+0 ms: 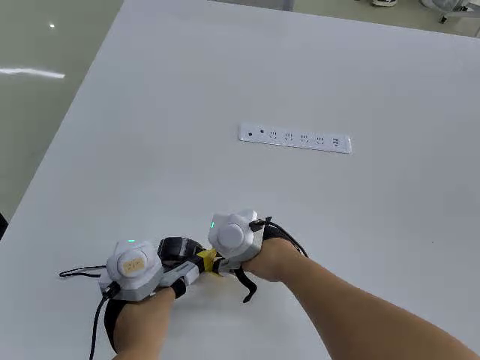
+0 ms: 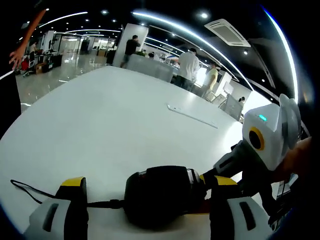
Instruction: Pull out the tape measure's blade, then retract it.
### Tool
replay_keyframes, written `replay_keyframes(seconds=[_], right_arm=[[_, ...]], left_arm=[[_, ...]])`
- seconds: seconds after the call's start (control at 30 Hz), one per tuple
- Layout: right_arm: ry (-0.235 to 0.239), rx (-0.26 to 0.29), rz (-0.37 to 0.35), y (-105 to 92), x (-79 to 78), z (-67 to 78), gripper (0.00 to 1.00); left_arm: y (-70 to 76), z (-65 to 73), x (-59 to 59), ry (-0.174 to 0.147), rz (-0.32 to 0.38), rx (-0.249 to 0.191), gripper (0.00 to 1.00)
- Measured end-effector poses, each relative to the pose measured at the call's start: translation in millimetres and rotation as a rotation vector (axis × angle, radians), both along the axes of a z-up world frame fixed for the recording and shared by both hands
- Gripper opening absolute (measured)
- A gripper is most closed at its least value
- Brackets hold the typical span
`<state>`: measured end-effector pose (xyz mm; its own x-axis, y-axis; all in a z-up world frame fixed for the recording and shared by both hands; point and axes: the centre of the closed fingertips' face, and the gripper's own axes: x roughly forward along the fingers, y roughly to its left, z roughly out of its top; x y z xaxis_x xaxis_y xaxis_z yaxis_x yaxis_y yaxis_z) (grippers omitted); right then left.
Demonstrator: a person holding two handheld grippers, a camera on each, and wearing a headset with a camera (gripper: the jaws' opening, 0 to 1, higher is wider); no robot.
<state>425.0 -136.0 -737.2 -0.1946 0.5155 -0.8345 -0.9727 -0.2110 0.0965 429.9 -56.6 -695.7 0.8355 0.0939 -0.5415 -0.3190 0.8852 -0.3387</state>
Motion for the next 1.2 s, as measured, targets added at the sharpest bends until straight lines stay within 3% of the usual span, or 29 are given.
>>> replay_keyframes(seconds=[0.03,0.1,0.2,0.23,0.27,0.33,0.43,0.63,0.87,0.97,1.07,1.2], right_arm=[[-0.001,0.000,-0.002,0.0,0.2,-0.3,0.16],[-0.002,-0.003,-0.006,-1.2,0.6,-1.2,0.16],[-0.024,0.011,-0.010,-1.8,2.6,-0.1,0.19],[-0.018,0.017,-0.015,-2.3,2.4,0.8,0.22],[-0.001,0.035,-0.033,-1.6,1.2,2.4,0.26],[-0.026,0.048,-0.043,-5.2,6.2,3.9,0.38],[-0.034,0.051,-0.063,-15.5,11.1,6.9,0.40],[-0.035,0.086,-0.186,-42.5,24.7,17.5,0.59],[-0.045,0.177,-0.361,-95.8,31.4,38.0,0.72],[-0.066,0.204,-0.416,-129.6,28.4,42.8,0.75],[-0.074,0.207,-0.486,-167.0,24.2,43.5,0.75],[-0.095,0.232,-0.569,-211.0,17.2,48.4,0.75]], left_arm=[[-0.6,-0.3,-2.7,0.010,-0.006,-0.010,1.00],[0.9,2.5,-1.0,-0.021,0.012,-0.059,1.00],[4.9,6.4,-2.4,-0.032,-0.010,-0.055,1.00],[1.3,8.3,-0.6,-0.045,-0.035,-0.074,1.00],[-2.4,7.6,-0.7,-0.038,-0.073,-0.074,1.00],[-5.1,7.7,-1.0,-0.036,-0.138,-0.040,1.00],[-6.5,13.5,-3.4,-0.041,-0.178,-0.014,1.00],[-10.0,16.7,-11.0,-0.043,-0.285,0.033,1.00],[-17.8,17.9,-32.5,-0.031,-0.473,0.112,1.00],[-20.5,18.6,-45.3,-0.037,-0.529,0.127,1.00],[-21.9,15.5,-61.5,-0.023,-0.593,0.181,1.00],[-21.5,17.4,-81.4,-0.026,-0.602,0.164,1.00]])
